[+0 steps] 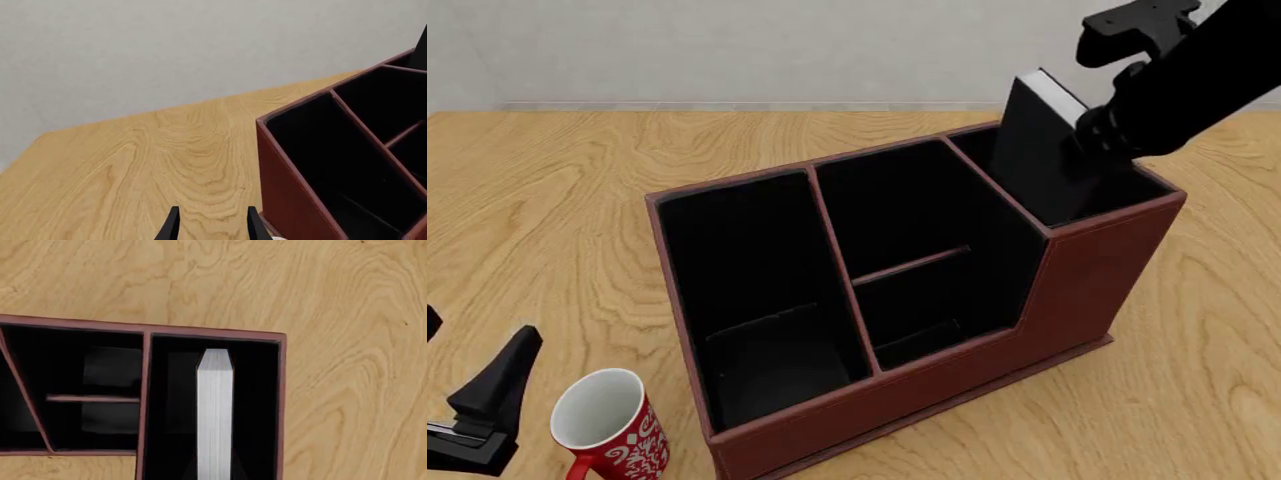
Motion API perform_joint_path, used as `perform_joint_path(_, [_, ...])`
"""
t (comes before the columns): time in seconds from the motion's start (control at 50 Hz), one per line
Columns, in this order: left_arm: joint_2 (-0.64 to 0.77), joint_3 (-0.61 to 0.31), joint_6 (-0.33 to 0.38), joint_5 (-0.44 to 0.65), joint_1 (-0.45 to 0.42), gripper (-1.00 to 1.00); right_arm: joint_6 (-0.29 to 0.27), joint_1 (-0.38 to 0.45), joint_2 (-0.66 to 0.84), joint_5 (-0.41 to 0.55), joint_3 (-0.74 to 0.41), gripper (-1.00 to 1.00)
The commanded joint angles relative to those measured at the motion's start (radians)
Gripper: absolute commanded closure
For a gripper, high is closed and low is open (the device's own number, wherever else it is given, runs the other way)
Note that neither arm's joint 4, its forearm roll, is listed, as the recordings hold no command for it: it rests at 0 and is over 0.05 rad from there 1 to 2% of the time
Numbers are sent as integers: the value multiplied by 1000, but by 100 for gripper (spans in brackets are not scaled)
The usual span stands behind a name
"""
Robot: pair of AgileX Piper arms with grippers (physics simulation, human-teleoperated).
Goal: Pick up the book and place it in the right compartment of the caddy.
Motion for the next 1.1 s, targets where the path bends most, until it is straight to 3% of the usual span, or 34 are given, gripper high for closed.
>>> perform_joint_path(0.02, [1,0,-1,1,1,-100,11,-5,9,-44,37,100])
perform_joint_path(0.44, [1,0,4,6,0,-100,7,-9,25,-104,119,100])
perform_joint_path(0.68, [2,0,6,8,0,-100,21,9,26,-109,114,100])
perform_joint_path(0.98, [0,0,7,11,-1,-100,-6,-6,26,-111,100,100])
perform_joint_path(1.0, [0,0,7,10,-1,-100,-3,-3,25,-111,100,-100])
perform_joint_path(1.1, [0,0,4,6,0,-100,-5,-1,25,-112,100,-100])
